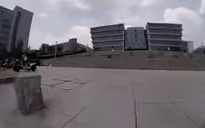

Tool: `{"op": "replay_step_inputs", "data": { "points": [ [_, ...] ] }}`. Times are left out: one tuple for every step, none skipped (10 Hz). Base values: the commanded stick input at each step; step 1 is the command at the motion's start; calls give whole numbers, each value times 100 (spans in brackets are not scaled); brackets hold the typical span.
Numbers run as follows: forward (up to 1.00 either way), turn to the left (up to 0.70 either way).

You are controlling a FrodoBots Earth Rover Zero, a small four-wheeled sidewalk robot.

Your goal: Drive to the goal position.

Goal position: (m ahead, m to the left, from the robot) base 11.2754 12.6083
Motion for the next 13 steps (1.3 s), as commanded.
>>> {"op": "replay_step_inputs", "data": {
  "points": [
    [45, 0],
    [45, 0],
    [45, 0],
    [45, 0],
    [60, 0],
    [62, 0],
    [70, 0],
    [70, 0],
    [70, 0],
    [70, 0],
    [70, 0],
    [70, 0],
    [70, 0]
  ]
}}
